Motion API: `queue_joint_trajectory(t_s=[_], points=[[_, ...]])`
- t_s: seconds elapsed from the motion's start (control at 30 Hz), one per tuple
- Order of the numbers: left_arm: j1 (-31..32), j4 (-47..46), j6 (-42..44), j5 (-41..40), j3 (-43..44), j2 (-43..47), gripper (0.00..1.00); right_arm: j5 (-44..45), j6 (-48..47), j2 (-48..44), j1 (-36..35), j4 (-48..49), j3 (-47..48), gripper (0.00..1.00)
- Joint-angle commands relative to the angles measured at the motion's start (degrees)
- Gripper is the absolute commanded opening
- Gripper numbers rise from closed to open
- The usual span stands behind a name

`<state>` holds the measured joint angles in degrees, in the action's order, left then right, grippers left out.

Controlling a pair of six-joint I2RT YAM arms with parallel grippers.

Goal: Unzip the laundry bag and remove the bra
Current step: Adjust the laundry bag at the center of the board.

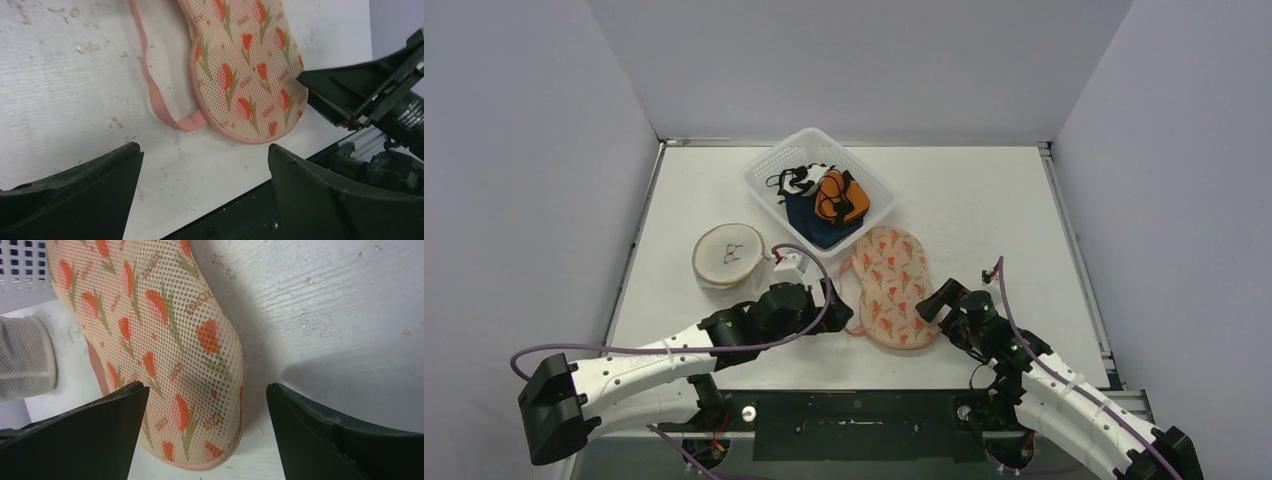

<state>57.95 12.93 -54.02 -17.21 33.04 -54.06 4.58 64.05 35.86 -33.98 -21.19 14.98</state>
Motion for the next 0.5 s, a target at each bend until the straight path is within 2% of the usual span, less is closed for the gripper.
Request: queue_joint_trajectory(t_s=[0.0,0.17,0.23,0.3,0.37,0.47], points=[[4.3,-5.8,-1.2,-1.3,1.8,-4.5,0.96,-0.8,-2.5,7.0,-0.3,11.8,1.0,0.93],[5.3,-8.0,-1.3,-1.4,2.1,-7.4,0.97,-2.3,-4.7,9.2,-0.1,17.7,-0.4,0.98],[5.5,-8.4,-1.7,-1.3,1.6,-7.6,0.97,-4.0,-4.4,10.3,-0.2,20.0,-1.0,0.84],[5.8,-8.3,-2.4,-1.6,1.0,-7.2,0.97,-6.4,-1.9,10.2,-1.5,22.9,-2.3,0.76],[6.3,-8.7,-3.2,-1.9,-0.1,-6.7,0.97,-5.7,0.9,9.8,-4.7,25.5,-3.8,0.72],[7.0,-9.6,-4.5,-2.1,-1.4,-6.9,0.97,-1.7,3.6,12.0,-12.1,28.3,-4.1,0.72]])
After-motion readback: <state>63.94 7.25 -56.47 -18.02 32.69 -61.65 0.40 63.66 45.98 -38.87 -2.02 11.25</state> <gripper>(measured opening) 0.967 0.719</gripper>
